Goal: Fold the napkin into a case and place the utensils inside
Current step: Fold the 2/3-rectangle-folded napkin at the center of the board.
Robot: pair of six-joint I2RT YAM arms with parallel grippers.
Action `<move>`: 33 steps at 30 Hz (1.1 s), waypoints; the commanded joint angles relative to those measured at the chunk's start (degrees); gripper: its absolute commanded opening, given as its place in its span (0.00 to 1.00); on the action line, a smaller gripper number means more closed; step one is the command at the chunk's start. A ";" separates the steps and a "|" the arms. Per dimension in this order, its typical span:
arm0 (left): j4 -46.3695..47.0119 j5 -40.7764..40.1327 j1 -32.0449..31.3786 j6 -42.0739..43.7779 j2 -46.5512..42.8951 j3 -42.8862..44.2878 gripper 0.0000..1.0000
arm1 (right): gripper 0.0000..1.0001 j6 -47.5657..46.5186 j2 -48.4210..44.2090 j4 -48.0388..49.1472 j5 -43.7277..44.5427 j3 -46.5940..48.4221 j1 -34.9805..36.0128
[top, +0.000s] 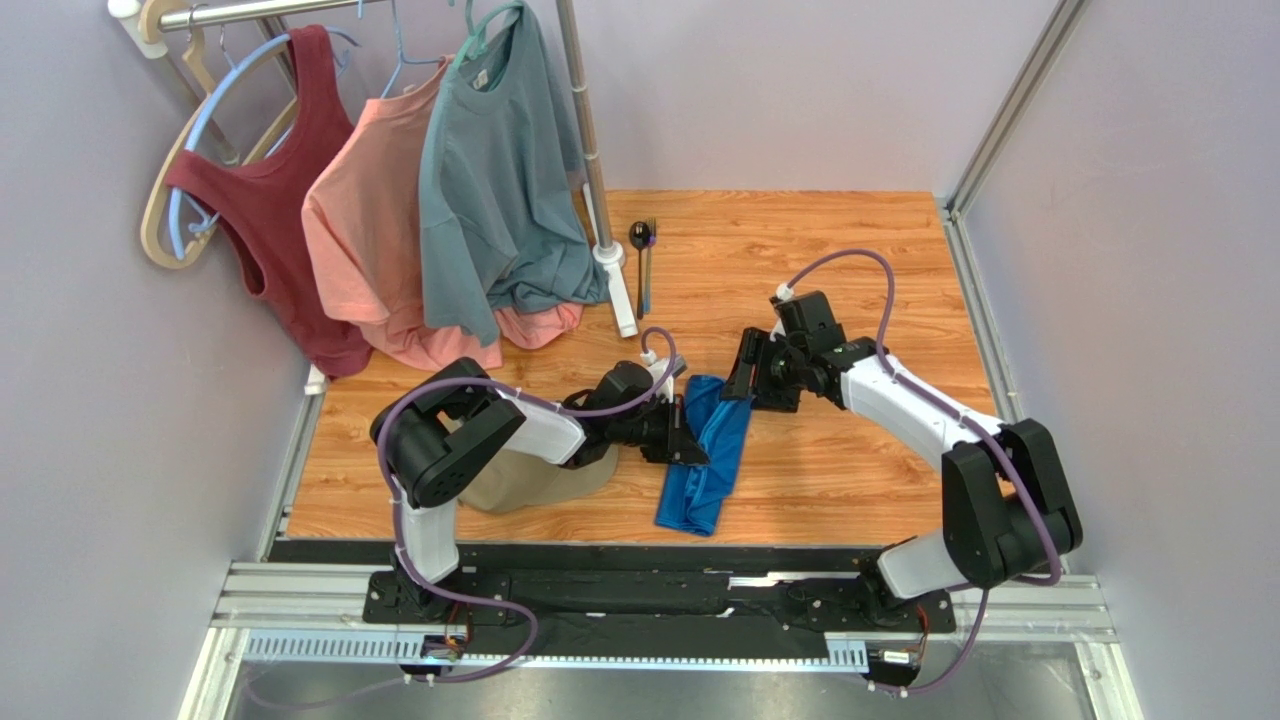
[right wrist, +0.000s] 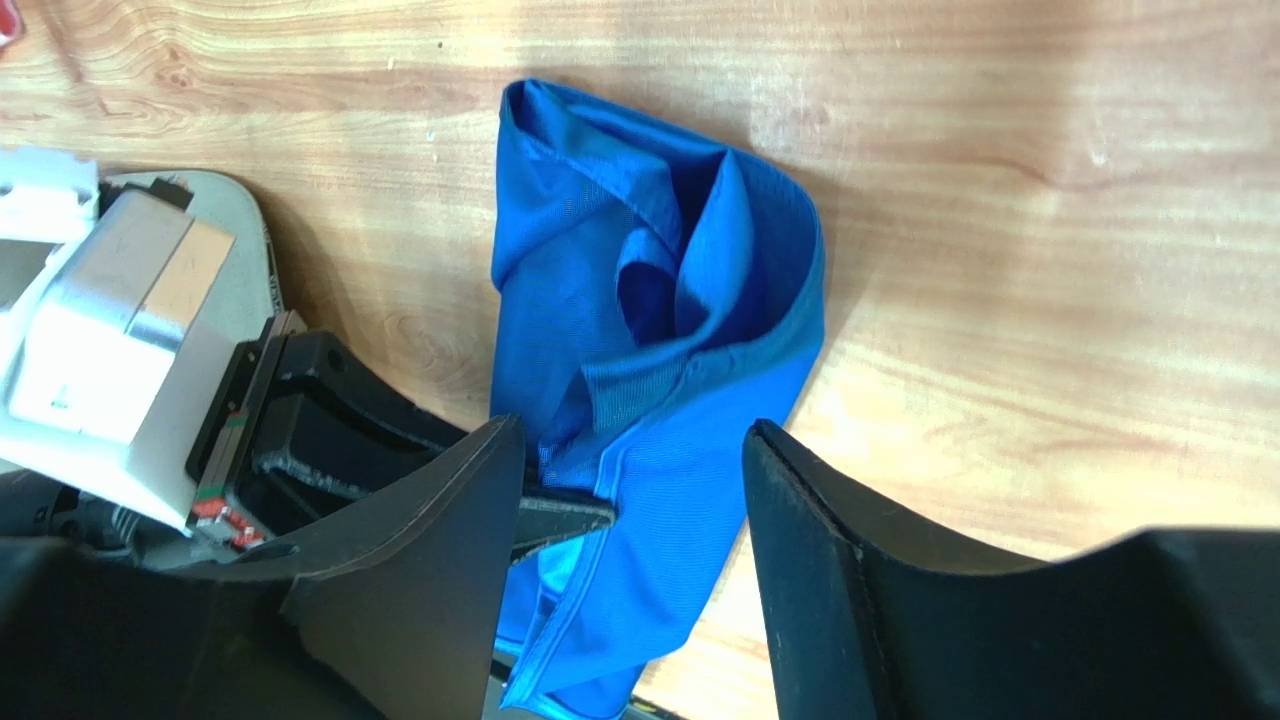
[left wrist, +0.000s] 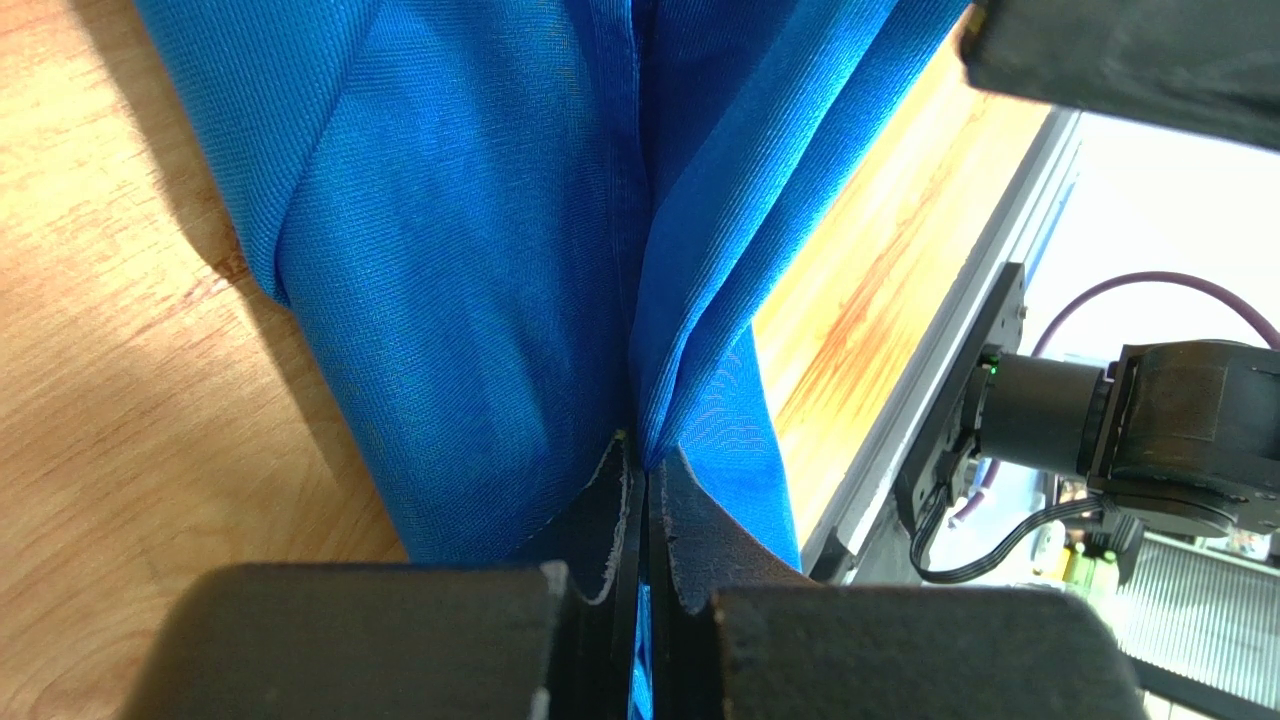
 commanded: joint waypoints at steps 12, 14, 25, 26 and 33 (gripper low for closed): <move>2.71 0.61 -0.03 -0.67 -1.44 -0.02 0.00 | 0.47 -2.76 1.98 6.60 4.54 0.90 2.87; 2.72 0.61 -0.03 -0.67 -1.44 -0.11 0.00 | 0.46 -3.37 2.25 7.56 5.16 0.20 3.14; 2.80 0.87 -0.11 -0.85 -1.71 -0.02 0.00 | 0.35 -5.22 4.00 12.92 10.26 -1.83 5.60; 2.72 0.87 -0.11 -0.85 -1.79 -0.02 0.00 | 0.32 -5.14 4.18 13.19 10.44 -2.01 5.60; 2.54 0.96 -0.03 -0.58 -1.79 -0.20 0.00 | 0.17 -5.93 5.59 15.30 9.56 -1.83 6.74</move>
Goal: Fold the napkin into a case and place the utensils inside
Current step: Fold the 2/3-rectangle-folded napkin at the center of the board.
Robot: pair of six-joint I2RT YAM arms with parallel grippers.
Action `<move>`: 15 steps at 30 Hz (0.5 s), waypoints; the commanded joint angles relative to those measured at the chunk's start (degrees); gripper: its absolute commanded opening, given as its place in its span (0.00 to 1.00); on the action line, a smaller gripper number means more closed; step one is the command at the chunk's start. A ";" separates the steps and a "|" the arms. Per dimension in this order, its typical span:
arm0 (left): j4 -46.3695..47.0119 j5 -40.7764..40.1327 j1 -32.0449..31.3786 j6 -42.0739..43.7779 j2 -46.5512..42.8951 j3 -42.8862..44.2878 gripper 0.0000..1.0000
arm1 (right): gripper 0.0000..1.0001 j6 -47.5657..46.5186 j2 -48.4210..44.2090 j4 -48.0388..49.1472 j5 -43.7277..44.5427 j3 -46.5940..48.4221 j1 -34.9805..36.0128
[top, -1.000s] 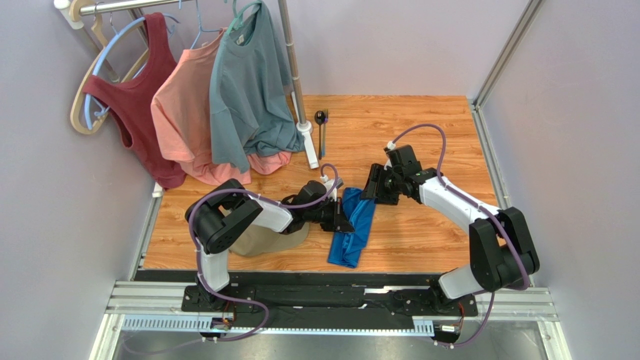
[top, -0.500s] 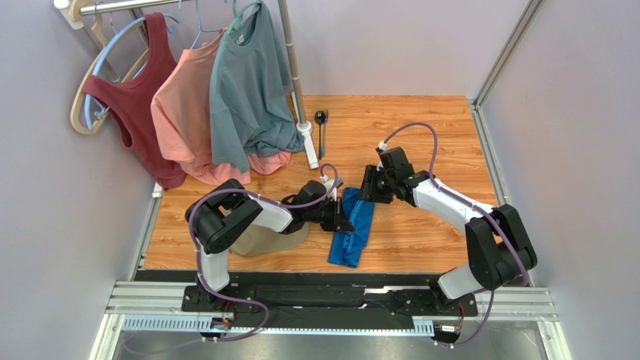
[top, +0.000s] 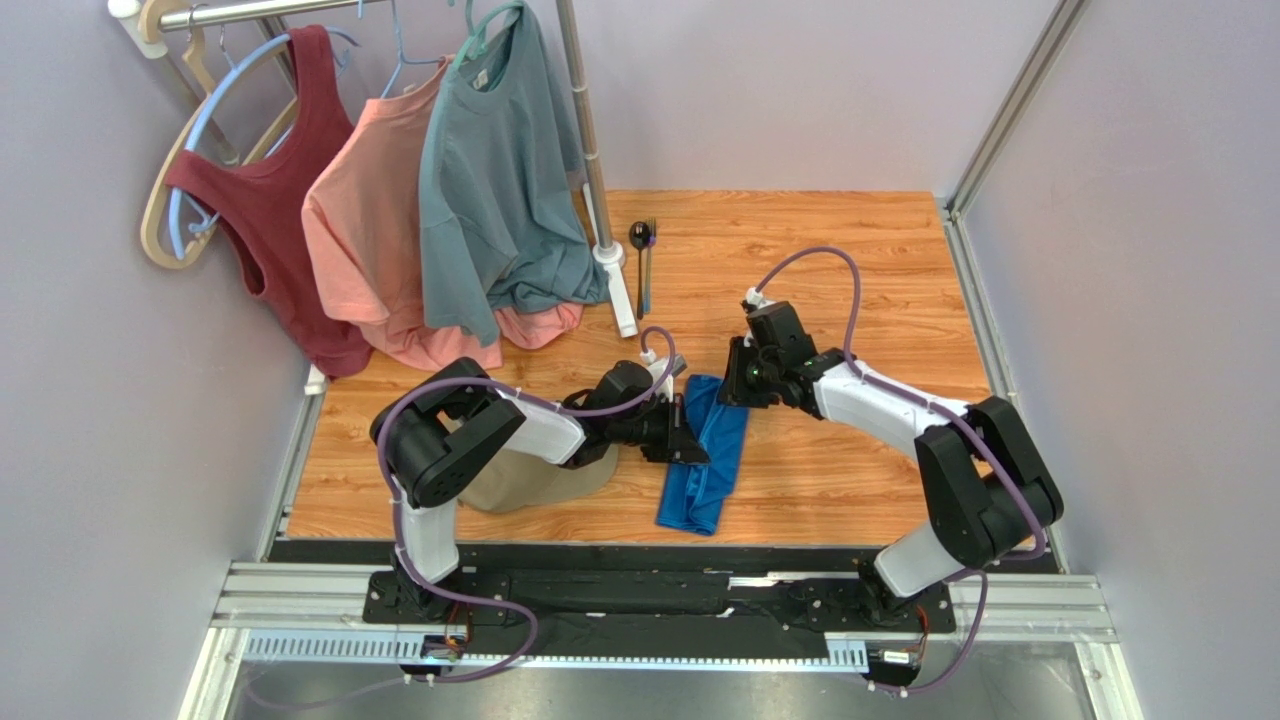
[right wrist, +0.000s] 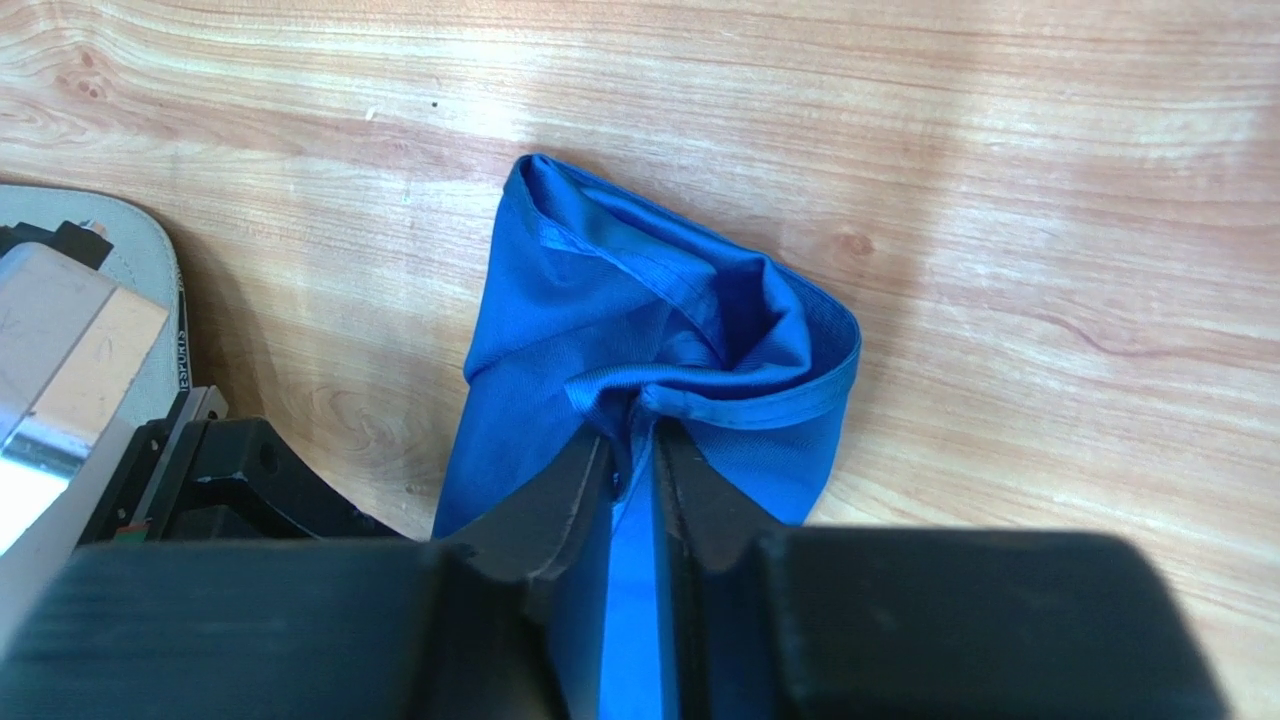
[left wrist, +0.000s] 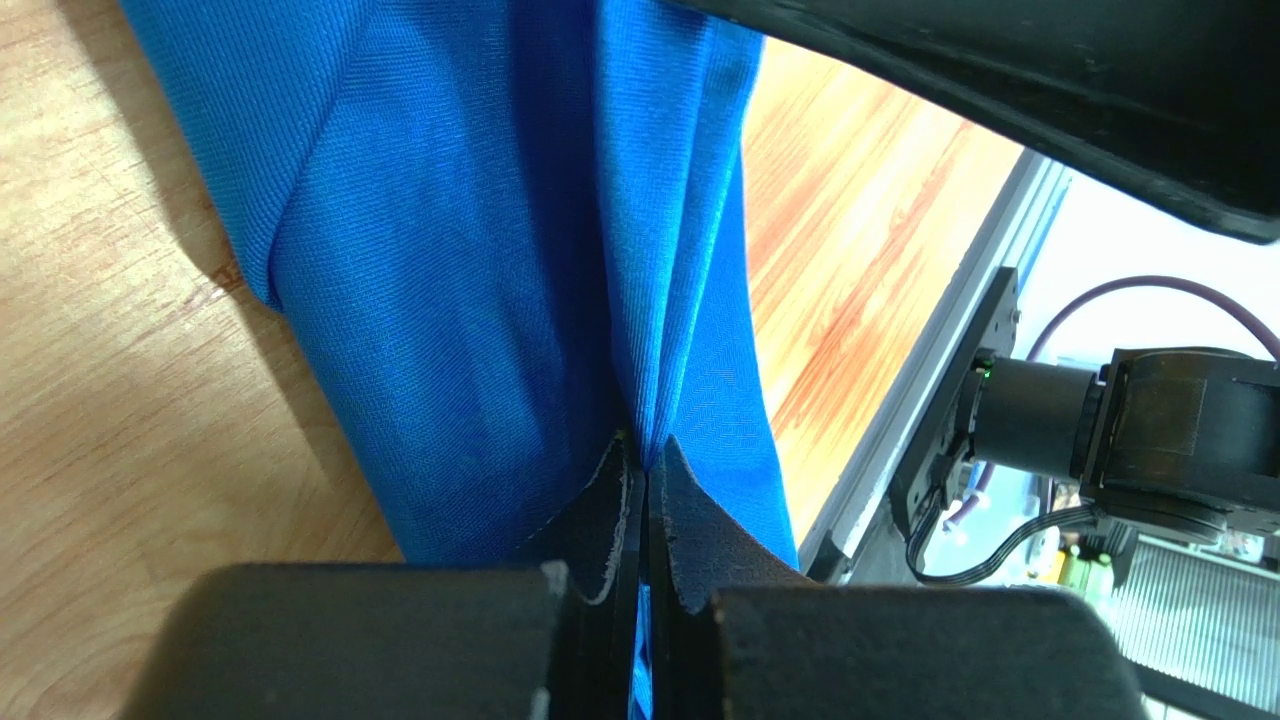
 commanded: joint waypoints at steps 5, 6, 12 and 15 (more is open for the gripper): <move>2.23 0.96 -0.03 -0.26 -1.62 -0.11 0.00 | 0.07 -1.58 1.05 4.31 1.56 1.08 1.96; 2.23 1.13 -0.03 -0.26 -1.62 -0.11 0.00 | 0.05 -1.66 1.13 4.48 1.39 1.08 2.22; -0.31 -1.14 0.06 1.06 -3.02 0.50 0.17 | 0.00 -1.58 2.45 3.60 -0.19 1.96 2.31; -5.05 -1.94 0.06 2.46 -2.50 3.92 0.42 | 0.00 -0.79 3.76 3.60 -1.68 2.48 2.23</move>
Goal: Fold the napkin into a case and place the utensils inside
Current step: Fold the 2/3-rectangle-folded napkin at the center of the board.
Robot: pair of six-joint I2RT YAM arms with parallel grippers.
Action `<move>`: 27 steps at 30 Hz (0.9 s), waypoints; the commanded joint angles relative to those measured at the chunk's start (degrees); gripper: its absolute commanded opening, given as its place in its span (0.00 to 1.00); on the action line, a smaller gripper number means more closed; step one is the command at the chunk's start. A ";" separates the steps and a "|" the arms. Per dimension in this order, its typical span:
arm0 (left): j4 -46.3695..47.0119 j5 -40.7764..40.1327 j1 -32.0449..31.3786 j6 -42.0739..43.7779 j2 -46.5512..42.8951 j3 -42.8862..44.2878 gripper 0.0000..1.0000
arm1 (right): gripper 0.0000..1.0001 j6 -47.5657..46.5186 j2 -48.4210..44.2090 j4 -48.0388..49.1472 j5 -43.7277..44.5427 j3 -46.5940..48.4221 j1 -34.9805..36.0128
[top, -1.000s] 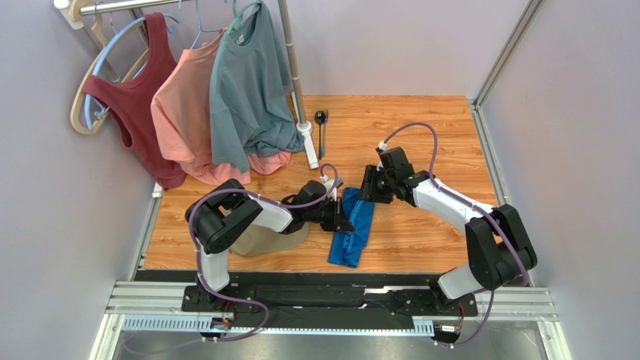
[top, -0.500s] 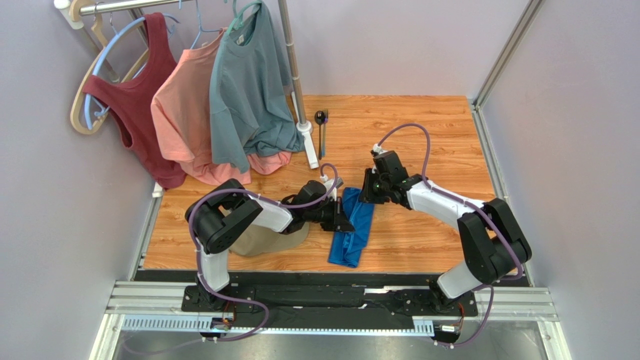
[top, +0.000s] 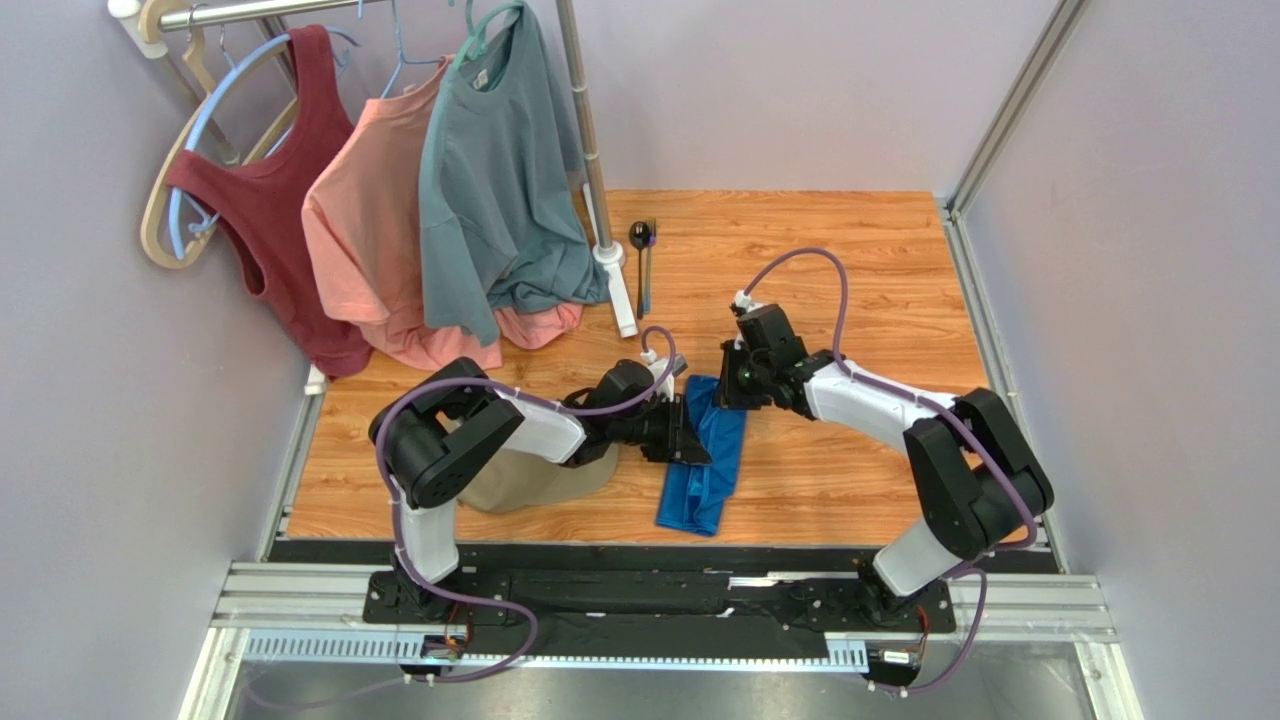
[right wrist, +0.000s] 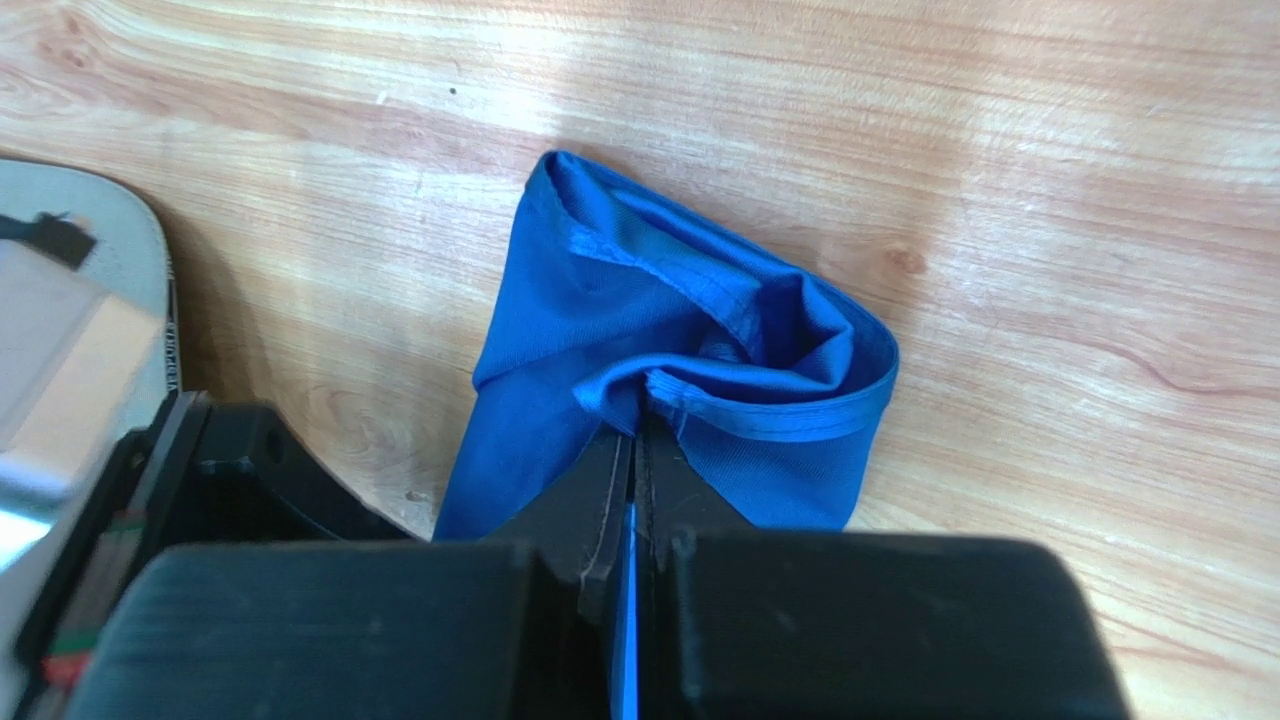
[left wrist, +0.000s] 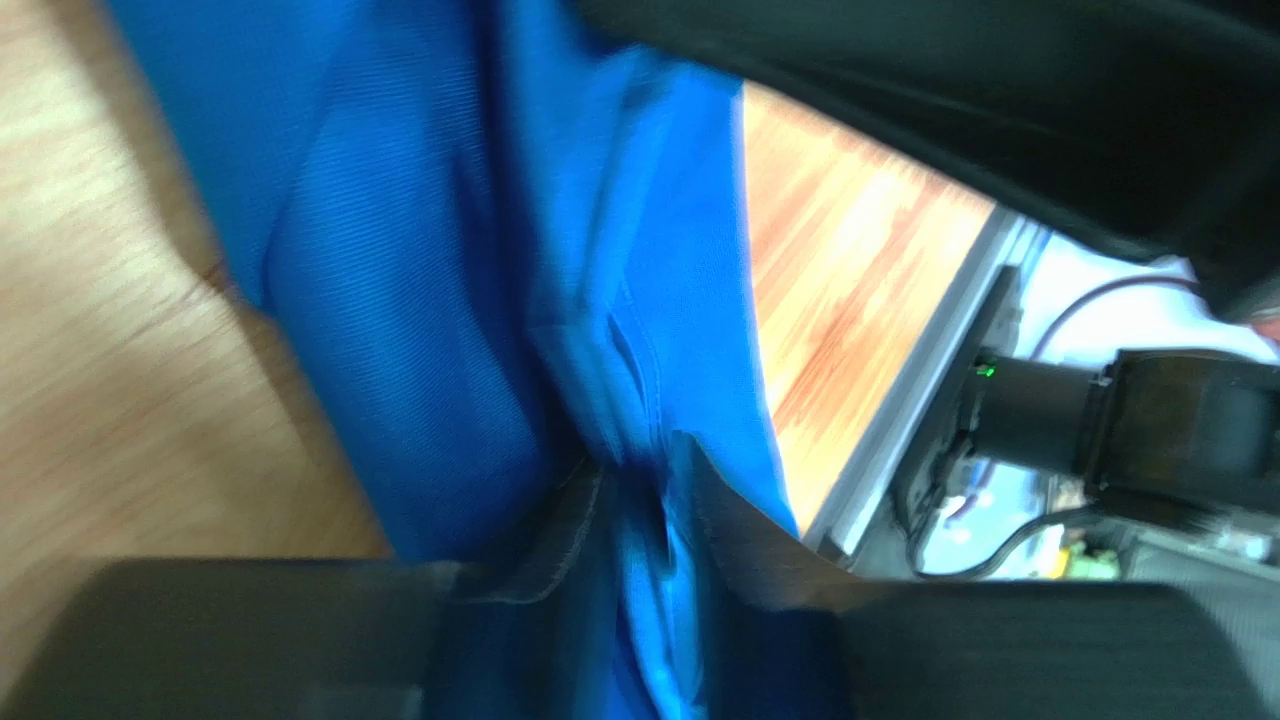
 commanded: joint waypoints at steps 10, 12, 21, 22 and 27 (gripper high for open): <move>-11.18 -5.37 0.24 4.80 0.27 10.92 0.53 | 0.00 4.26 -0.48 -0.58 -5.68 2.31 -0.01; -11.44 -6.42 0.24 4.80 0.10 10.14 0.51 | 0.00 4.79 -1.01 -1.72 -6.21 2.57 -0.27; -13.19 -7.39 0.24 5.41 -1.40 8.90 0.20 | 0.02 6.72 -2.77 -5.85 -7.18 5.38 -2.20; -12.94 -7.39 0.24 5.24 -1.23 8.64 0.18 | 0.10 6.64 -2.94 -7.16 -6.83 6.17 -2.29; -11.00 -6.87 0.24 3.83 -0.26 7.14 0.09 | 0.31 5.93 -4.78 -14.91 -1.91 8.47 -2.73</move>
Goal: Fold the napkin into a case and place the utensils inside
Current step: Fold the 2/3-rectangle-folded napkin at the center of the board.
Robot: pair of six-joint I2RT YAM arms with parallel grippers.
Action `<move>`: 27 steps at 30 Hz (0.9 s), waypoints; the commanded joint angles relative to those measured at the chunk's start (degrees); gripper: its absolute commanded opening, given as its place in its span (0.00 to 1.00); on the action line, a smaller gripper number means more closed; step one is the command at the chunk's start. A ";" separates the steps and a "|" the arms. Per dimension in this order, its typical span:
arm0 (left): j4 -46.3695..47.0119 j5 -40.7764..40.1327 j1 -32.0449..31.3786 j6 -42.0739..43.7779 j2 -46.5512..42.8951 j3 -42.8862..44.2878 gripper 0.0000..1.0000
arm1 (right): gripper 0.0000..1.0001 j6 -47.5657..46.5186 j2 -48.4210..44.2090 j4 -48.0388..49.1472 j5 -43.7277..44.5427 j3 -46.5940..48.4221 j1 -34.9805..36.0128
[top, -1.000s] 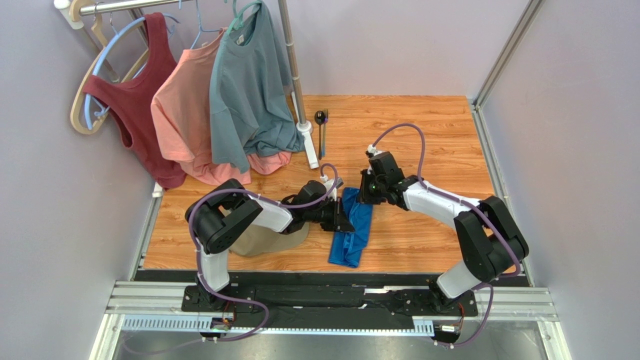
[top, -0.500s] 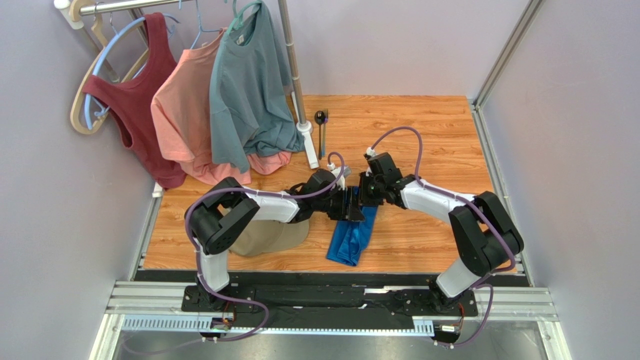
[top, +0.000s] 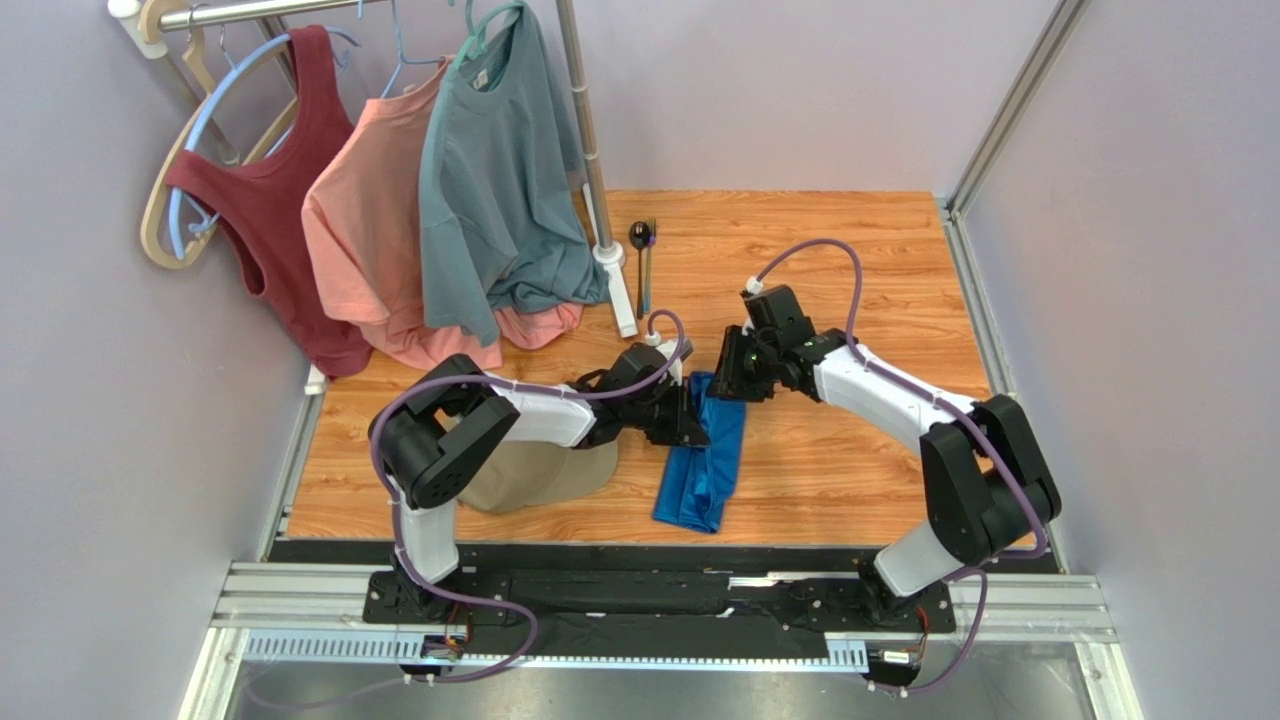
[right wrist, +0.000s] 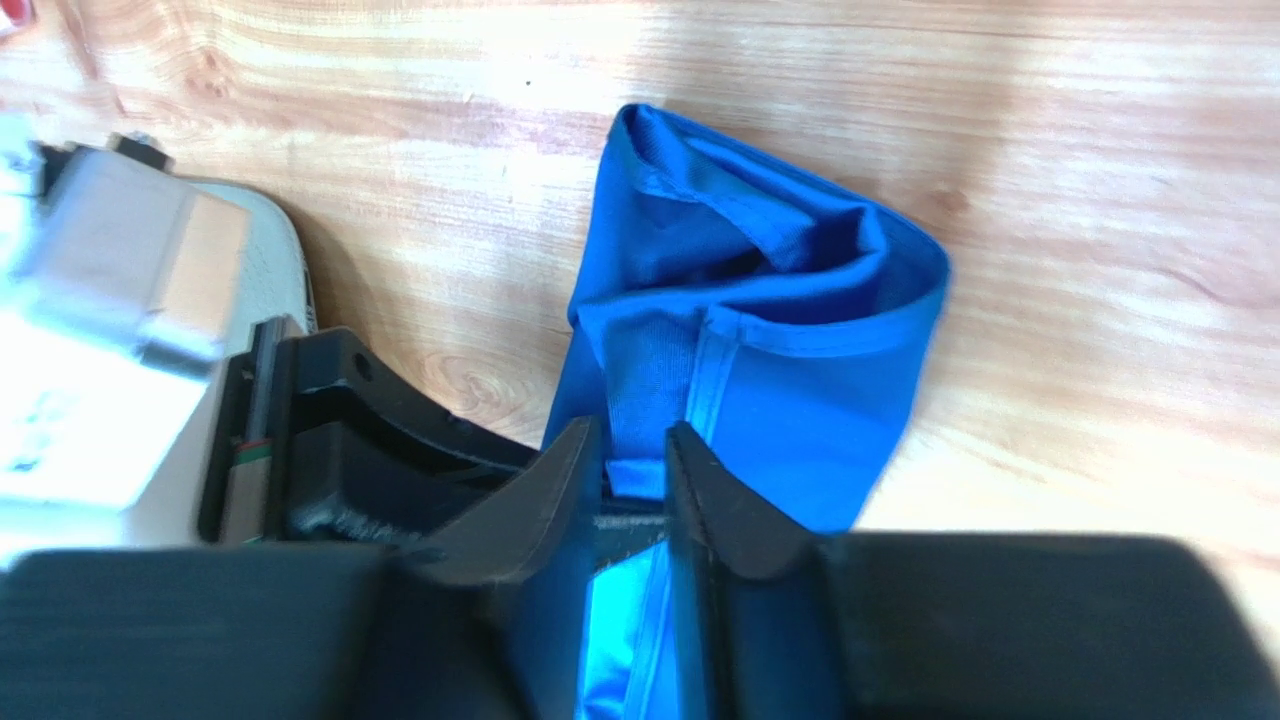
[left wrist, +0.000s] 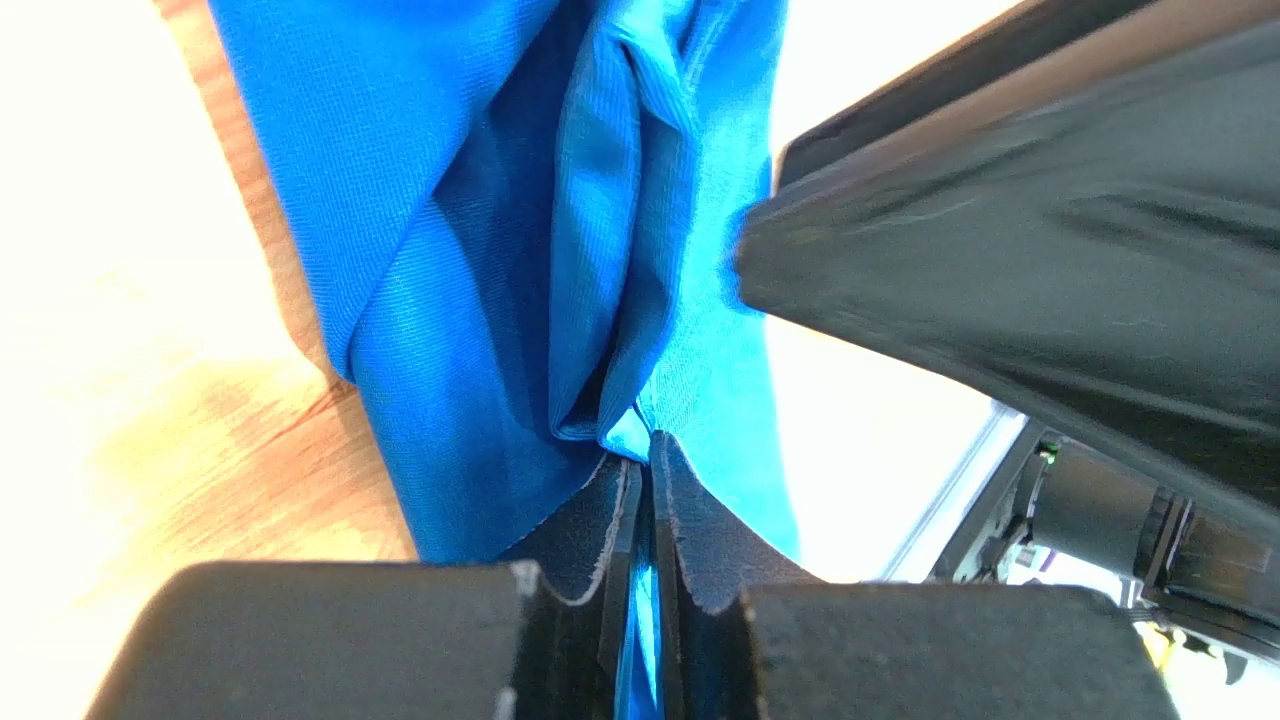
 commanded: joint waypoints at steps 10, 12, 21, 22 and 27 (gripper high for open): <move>2.82 -0.05 0.09 -1.07 -2.26 -2.99 0.01 | 0.39 -1.70 -2.49 -3.25 2.53 0.74 -1.07; 3.26 0.39 0.09 -1.51 -2.00 -2.81 0.00 | 0.35 -1.79 -1.00 -1.67 2.61 1.00 -0.81; 3.35 0.83 0.09 -1.77 -1.91 -2.90 0.00 | 0.34 -0.91 5.77 -0.52 4.90 3.55 1.12; 3.26 0.83 0.09 -1.68 -1.91 -2.81 0.00 | 0.37 -1.00 6.30 -0.17 4.63 3.55 1.12; 2.12 0.92 0.09 -0.89 -3.30 -3.07 0.17 | 0.44 -1.00 7.18 0.44 6.12 3.03 1.74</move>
